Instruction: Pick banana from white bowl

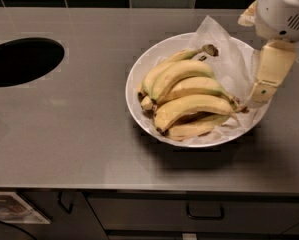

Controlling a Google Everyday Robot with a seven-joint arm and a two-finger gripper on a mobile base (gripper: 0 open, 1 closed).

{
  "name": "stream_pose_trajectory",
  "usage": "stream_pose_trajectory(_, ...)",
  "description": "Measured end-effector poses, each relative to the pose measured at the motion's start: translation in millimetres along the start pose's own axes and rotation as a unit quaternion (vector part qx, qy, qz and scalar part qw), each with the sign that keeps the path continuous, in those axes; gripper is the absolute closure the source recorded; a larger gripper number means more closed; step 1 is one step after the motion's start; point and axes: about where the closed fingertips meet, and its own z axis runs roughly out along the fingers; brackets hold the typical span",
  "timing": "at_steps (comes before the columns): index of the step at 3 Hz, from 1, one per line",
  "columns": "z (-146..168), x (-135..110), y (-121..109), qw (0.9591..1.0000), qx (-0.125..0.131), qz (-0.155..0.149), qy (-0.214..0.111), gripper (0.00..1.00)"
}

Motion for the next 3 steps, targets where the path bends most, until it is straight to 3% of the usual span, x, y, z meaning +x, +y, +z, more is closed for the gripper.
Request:
stream_pose_trajectory(1,13.5,-30.3,-11.0,0.9987,-0.025,-0.042,-0.015,0.00)
stream_pose_trajectory(3,34.4,-80.0,-6.8,0.9911,-0.060,-0.111,-0.041,0.00)
